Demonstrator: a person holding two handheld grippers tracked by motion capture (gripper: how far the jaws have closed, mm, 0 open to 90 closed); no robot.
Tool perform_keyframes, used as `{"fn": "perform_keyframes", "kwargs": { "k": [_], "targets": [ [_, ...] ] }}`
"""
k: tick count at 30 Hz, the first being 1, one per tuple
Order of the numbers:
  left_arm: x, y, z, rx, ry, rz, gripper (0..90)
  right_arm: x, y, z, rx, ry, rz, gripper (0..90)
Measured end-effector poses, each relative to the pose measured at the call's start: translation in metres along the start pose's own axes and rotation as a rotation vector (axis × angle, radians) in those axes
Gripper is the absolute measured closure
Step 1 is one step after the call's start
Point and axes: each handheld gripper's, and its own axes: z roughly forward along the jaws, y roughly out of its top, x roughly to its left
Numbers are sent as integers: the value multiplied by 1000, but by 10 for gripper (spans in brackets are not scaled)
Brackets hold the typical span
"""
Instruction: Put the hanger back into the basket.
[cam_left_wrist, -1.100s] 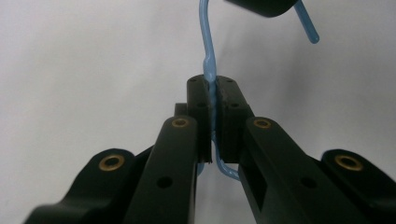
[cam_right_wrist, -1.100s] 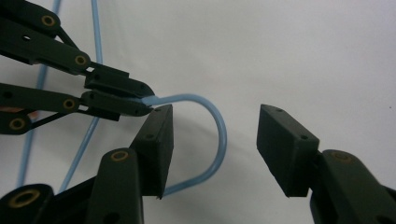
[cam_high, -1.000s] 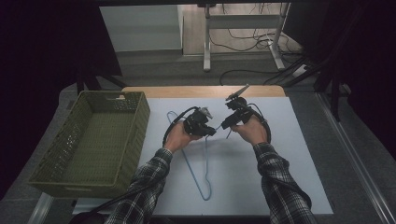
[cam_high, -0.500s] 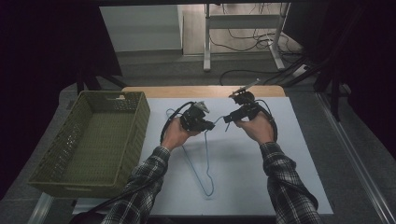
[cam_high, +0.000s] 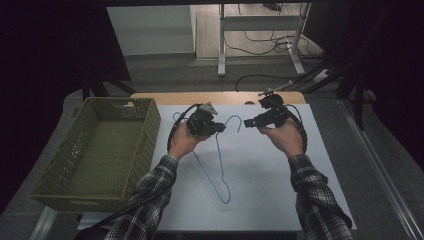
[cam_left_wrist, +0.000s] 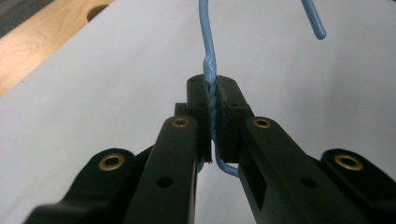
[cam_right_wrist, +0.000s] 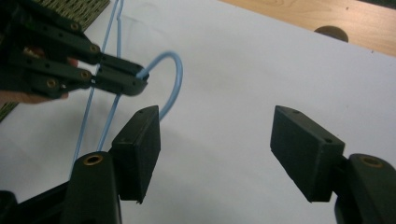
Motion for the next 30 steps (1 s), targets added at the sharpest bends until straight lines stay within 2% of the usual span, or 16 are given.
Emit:
{"fn": "perform_keyframes", "kwargs": {
  "k": [4,8,9,10,13,15,19,22,30],
  "targets": [
    [-1,2,-10,-44,14,-16,865,0,-10,-3,-2,21,13,333],
    [-3,3,-18,-55,33,-10,865,1,-19,-9,-17,58,36,329],
    [-5,4,-20,-80,38,-29,865,1,-19,-9,-17,58,36,329],
    [-7,5,-24,-81,50,-18,864,4,-24,-11,-15,83,39,329],
    [-10,6,-28,-96,58,-24,865,8,-31,-15,-16,99,41,318],
    [-15,7,-34,-127,74,-35,864,10,-35,-17,-19,107,42,308],
    [-21,7,-39,-142,87,-31,864,14,-42,-19,-23,129,45,307],
    [-30,6,-42,-164,98,-34,864,22,-52,-20,-26,146,29,327],
    [-48,2,-41,-187,123,-42,864,44,-65,-18,-35,192,-15,441]
  ]
}}
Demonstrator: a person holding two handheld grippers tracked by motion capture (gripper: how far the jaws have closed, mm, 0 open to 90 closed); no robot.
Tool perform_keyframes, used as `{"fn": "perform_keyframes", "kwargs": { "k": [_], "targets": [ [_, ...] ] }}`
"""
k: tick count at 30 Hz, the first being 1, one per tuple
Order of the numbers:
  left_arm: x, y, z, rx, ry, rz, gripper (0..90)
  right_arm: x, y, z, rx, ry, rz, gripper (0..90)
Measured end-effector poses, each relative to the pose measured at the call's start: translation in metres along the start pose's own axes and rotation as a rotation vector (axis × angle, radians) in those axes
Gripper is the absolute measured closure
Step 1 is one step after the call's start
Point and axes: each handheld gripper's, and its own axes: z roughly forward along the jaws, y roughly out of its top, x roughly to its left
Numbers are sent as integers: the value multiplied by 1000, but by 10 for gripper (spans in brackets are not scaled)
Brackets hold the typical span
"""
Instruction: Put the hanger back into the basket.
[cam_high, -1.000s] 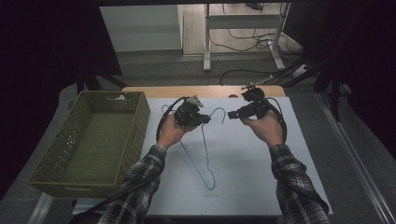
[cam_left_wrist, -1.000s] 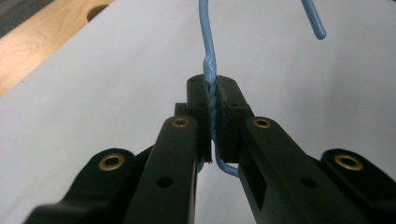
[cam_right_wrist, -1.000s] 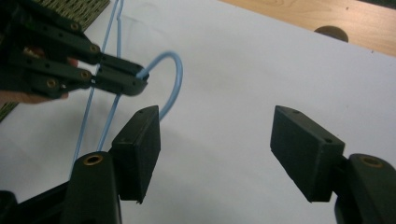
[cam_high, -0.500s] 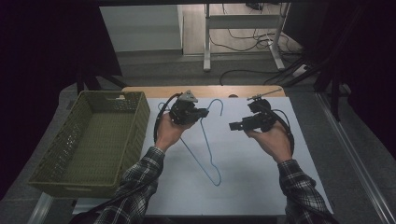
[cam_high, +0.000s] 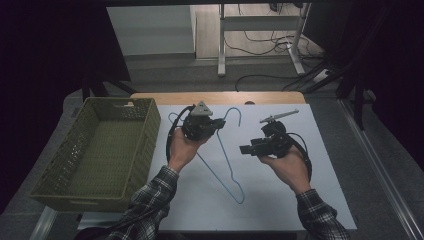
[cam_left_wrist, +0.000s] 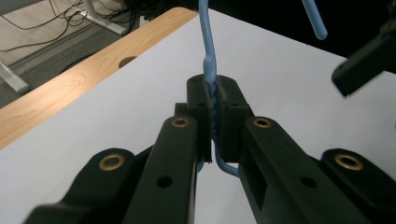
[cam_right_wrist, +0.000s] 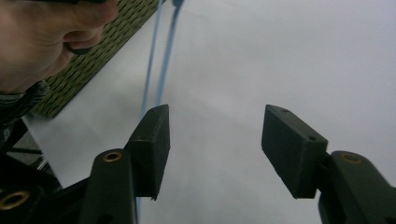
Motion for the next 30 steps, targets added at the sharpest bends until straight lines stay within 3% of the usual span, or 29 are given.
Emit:
{"fn": "perform_keyframes", "kwargs": {
  "k": [8,19,27,30],
  "targets": [
    [-16,-3,-2,-19,22,-12,863,19,-7,17,28,24,-32,473],
    [-28,-8,-6,-46,36,-63,863,27,-12,36,54,15,-39,560],
    [-37,-9,-4,-37,60,-53,862,29,-9,42,41,18,-36,692],
    [-41,-11,-2,-32,60,-50,862,32,-7,43,38,13,-48,795]
  ]
}}
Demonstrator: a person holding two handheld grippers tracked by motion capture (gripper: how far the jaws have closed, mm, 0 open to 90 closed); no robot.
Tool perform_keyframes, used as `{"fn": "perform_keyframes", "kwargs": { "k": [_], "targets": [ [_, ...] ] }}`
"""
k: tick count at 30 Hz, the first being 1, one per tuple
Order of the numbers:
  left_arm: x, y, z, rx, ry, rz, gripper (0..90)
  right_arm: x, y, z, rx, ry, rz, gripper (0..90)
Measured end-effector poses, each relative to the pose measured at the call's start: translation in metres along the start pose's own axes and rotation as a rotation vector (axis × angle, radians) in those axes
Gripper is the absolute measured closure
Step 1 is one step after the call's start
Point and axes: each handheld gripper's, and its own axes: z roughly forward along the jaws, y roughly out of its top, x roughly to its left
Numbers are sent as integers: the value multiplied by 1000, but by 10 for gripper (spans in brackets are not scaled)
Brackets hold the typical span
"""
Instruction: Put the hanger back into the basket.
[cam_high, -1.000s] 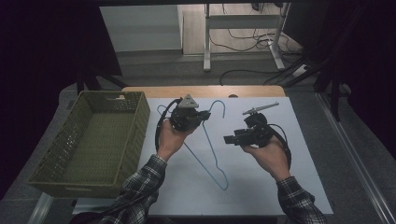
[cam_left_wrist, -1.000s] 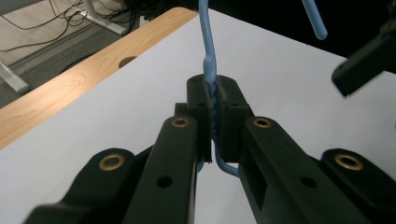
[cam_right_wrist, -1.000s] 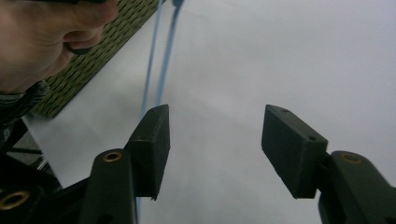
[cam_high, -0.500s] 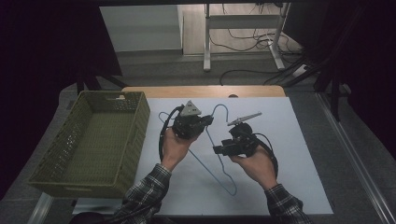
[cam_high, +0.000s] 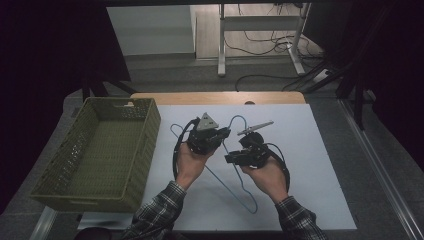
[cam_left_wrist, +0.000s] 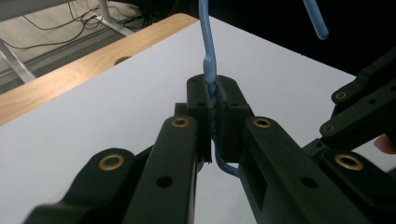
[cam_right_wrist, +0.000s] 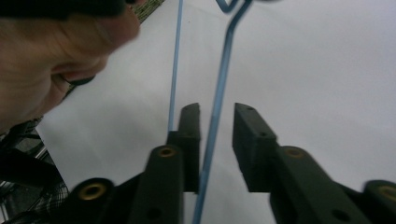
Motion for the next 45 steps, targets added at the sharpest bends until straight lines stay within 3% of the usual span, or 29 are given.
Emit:
{"fn": "perform_keyframes", "kwargs": {
  "k": [5,6,7,9,11,13,16,17,18,19,20,21,24,25,27,29,30,32,33,34,36,37,38,39,40,41,42,45],
  "targets": [
    [1,-1,-1,-4,-29,-17,858,-1,-1,0,24,-55,-22,874],
    [2,0,-2,8,-63,-25,855,-3,-2,-1,26,-28,-12,875],
    [2,1,-3,9,-69,-16,847,-4,-2,-2,33,-12,-3,877],
    [3,3,-4,26,-83,-13,817,-3,-3,-6,38,-22,-19,878],
    [5,6,-9,31,-84,-1,689,-5,-3,-9,42,-24,-28,879],
    [7,8,-12,36,-95,4,623,-8,-5,-14,33,-13,-35,879],
    [12,18,-26,64,-162,64,495,-13,-7,-24,19,-2,-42,879],
    [12,18,-26,64,-162,64,460,-14,-8,-28,20,7,-50,879],
    [14,22,-35,85,-181,116,437,-14,-8,-31,18,11,-52,879],
    [16,24,-38,114,-191,128,406,-15,-9,-35,22,14,-61,879],
    [16,24,-38,114,-191,128,372,-15,-9,-35,22,14,-61,879],
    [19,27,-45,156,-183,148,356,-16,-9,-42,28,13,-82,879],
    [23,29,-52,197,-196,157,334,-16,-10,-48,35,17,-99,878],
    [26,29,-60,227,-219,157,315,-17,-10,-55,44,26,-112,879],
    [28,29,-63,246,-227,154,288,-17,-11,-61,53,45,-134,878],
    [31,28,-69,275,-248,170,275,-16,-12,-66,65,61,-164,878],
    [32,25,-74,303,-271,211,240,-15,-12,-69,67,69,-179,878],
    [33,22,-77,330,-310,237,246,-13,-13,-73,82,91,-196,878],
    [33,22,-77,330,-310,237,246,-13,-14,-74,87,100,-206,878],
    [34,19,-78,341,-367,250,251,-12,-14,-76,100,110,-213,878],
    [34,16,-77,355,-408,265,263,-10,-16,-77,118,131,-238,878],
    [34,16,-77,355,-408,265,284,-10,-16,-77,118,131,-238,878],
    [35,14,-76,367,-454,280,303,-7,-17,-77,137,144,-262,878],
    [35,14,-76,367,-454,280,315,-5,-17,-76,147,149,-279,878],
    [35,12,-74,386,-493,286,329,-3,-17,-76,153,156,-293,878],
    [35,12,-74,386,-493,286,356,-3,-17,-76,153,156,-293,878],
    [32,9,-71,409,-528,294,376,0,-17,-75,163,164,-313,878],
    [29,6,-66,446,-544,303,464,3,-16,-74,168,184,-327,878]
  ]
}}
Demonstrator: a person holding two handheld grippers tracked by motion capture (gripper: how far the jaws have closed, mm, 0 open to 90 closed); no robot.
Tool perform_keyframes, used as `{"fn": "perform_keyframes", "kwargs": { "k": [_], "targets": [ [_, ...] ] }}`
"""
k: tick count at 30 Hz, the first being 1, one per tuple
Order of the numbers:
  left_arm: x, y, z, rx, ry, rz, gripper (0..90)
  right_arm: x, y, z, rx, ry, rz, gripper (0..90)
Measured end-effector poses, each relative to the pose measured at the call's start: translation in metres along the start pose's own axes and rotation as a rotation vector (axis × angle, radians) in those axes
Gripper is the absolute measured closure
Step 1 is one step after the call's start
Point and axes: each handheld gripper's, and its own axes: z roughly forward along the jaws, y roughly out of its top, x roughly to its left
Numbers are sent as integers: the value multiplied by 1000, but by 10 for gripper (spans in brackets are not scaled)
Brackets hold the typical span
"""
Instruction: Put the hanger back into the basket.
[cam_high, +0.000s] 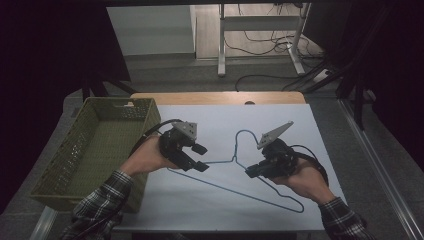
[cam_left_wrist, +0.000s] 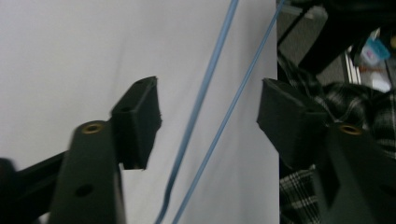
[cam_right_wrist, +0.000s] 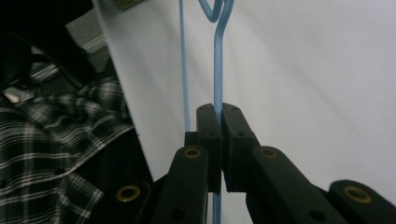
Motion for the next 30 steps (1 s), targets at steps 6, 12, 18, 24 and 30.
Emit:
{"fn": "perform_keyframes", "kwargs": {
  "k": [6,12,18,24,30],
  "targets": [
    [-1,1,14,71,-84,13,620,5,6,8,24,41,-50,877],
    [-2,1,18,108,-154,19,802,9,11,12,41,63,-84,877],
    [-13,0,20,142,-148,24,868,6,12,16,74,90,-102,870],
    [-20,-3,16,72,-164,-39,871,3,15,16,91,68,-111,813],
    [-21,-7,8,43,-111,-42,872,-2,16,11,43,-2,-94,552]
  ]
}}
